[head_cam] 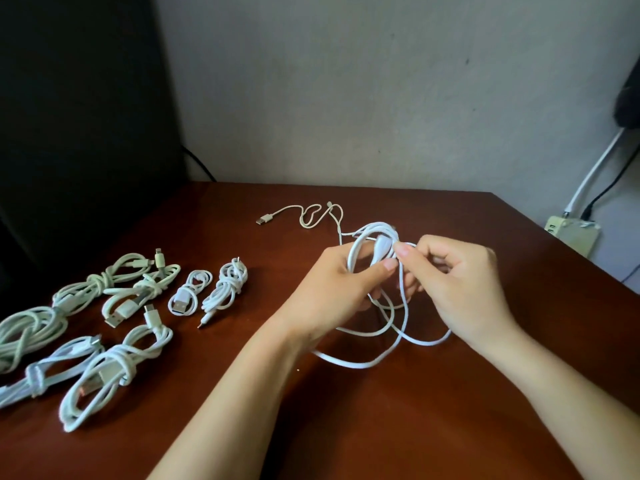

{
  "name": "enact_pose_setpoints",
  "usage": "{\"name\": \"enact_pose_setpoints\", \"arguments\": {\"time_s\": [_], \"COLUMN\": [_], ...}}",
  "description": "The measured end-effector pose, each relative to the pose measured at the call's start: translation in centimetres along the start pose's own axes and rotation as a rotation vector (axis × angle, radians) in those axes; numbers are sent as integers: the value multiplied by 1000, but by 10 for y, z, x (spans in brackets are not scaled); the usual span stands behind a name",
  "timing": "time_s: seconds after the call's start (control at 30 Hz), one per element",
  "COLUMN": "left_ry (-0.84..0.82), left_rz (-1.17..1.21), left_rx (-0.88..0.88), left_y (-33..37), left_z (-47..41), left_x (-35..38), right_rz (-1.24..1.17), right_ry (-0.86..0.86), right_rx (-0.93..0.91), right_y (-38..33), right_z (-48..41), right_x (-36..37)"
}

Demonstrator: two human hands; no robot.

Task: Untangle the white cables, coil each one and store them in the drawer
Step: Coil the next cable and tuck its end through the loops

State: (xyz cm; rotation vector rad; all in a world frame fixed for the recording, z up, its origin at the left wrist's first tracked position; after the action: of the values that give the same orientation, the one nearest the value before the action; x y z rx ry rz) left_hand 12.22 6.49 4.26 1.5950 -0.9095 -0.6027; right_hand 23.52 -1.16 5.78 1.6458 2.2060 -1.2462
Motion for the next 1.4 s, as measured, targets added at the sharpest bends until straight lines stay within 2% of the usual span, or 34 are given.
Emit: {"name": "enact_pose_setpoints", "arguments": {"time_s": [0.17, 0.4, 0.53, 0.6, 0.67, 0.73, 0.97, 1.1, 1.27, 1.33, 1.4], "left_ry": [-10, -19, 17, 32, 65, 111, 124, 157, 196, 207, 211], "left_rz": [25, 53, 209, 379, 514, 544, 664, 730, 826, 849, 871], "left_rx": [-13, 29, 76, 97, 85, 68, 67, 69, 54, 53, 47], "left_y": [-1, 7, 12, 15, 14, 10, 5, 5, 5, 6, 6], "left_z": [0, 2, 2, 2, 0, -2, -4, -6, -6, -6, -6], "left_x": [-3, -1, -2, -4, -9, -14, -19, -21, -24, -25, -24], "right_rz": [-120, -179, -332, -432, -503, -512, -320, -381, -335, -304, -128], "right_ry": [-34, -205, -383, -501, -593, -642, -580, -648, -732, -672, -548], "right_rx": [109, 236, 326, 362, 357, 340, 263, 271, 285, 282, 176], "right_y": [-4, 4, 8, 6, 3, 0, -4, -9, -10, -11, -7], "right_z": [2, 0, 2, 5, 7, 9, 6, 8, 11, 7, 2], "right_x": [3, 12, 23, 27, 28, 26, 24, 23, 23, 19, 13]}}
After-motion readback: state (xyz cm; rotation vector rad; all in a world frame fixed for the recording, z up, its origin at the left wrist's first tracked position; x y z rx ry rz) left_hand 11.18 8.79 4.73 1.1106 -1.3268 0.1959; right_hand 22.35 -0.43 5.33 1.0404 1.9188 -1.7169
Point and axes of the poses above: each hand's wrist, its own z-axis away from the middle knuckle, its own x-axis out of the palm, y = z × x, the point moved 5 cm from there along -z, towards the middle knuckle, and after that the axes turned 15 degrees about z, right-handed, at the moved point
